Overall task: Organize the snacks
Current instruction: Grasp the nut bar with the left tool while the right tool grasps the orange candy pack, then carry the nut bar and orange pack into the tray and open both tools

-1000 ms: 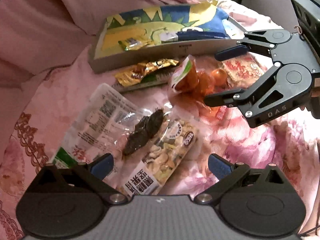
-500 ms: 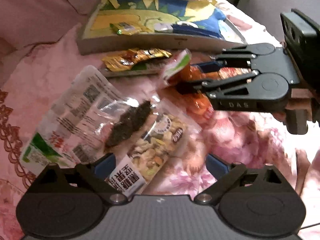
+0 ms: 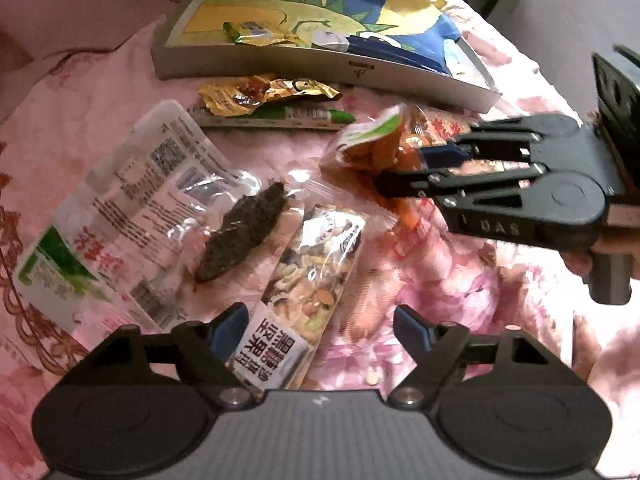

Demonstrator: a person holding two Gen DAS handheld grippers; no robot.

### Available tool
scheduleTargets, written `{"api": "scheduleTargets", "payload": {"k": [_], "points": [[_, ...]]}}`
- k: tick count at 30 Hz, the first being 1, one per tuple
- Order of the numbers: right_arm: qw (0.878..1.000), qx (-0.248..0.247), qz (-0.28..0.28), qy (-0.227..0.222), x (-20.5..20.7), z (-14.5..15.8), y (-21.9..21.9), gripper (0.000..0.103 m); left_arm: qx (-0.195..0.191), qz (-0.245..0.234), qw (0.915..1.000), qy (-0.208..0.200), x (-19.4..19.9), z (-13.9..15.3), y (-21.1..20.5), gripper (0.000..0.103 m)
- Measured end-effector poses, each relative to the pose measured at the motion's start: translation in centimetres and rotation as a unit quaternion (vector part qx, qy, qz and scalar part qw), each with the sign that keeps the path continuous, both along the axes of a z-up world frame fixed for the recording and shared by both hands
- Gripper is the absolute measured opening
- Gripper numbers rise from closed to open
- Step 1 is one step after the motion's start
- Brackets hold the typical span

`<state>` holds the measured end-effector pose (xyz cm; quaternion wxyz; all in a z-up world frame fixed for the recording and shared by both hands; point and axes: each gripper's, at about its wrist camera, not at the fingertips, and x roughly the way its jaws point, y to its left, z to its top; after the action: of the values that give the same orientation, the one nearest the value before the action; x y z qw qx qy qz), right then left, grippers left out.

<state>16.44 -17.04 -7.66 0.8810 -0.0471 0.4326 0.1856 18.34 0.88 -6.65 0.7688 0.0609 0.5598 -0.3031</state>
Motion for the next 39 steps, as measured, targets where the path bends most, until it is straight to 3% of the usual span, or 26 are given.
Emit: {"api": "scheduleTargets", "payload": {"k": [3,8,12,19,23,25,31,36,39], "points": [[1.000,-0.005,-0.003,0.006,-0.9,0.2,0.0,0.028,-0.015,0.033,0.9993,0.007,-0.1,0.0,0.0,0.064],[0.999,-0.013,-0.027,0.036,-2.4,0.5,-0.4,0.026,-0.028,0.061,0.9976,0.020,-0.1,-0.1,0.3,0.054],[0.997,-0.014,-0.051,0.052,-3.5,0.9,-0.8,0.026,-0.029,0.066,0.9973,0.019,0.1,-0.1,0.4,0.054],[0.996,0.006,-0.068,0.050,-3.6,0.3,-1.0,0.029,0.013,0.042,0.9989,-0.015,-0.3,-0.5,-0.9,0.054],[0.997,0.020,-0.068,0.037,-3.2,0.0,-0.9,0.033,0.003,0.050,0.9987,-0.011,-0.1,-0.4,-0.5,0.047],[0.997,0.018,-0.066,0.027,-3.1,-0.1,-0.7,0.040,0.001,0.057,0.9984,-0.009,-0.1,-0.4,-0.3,0.046],[0.997,0.033,-0.072,0.017,-2.7,-0.3,-1.2,0.051,-0.007,0.102,0.9947,-0.004,0.2,-0.1,0.7,0.046],[0.996,0.056,-0.069,0.017,-2.4,-0.6,-1.0,0.052,-0.022,0.133,0.9908,-0.010,0.4,0.2,1.5,0.045],[0.997,0.044,-0.056,0.017,-2.4,-1.1,-0.2,0.047,-0.034,0.139,0.9896,-0.013,0.4,0.3,1.6,0.045]]}}
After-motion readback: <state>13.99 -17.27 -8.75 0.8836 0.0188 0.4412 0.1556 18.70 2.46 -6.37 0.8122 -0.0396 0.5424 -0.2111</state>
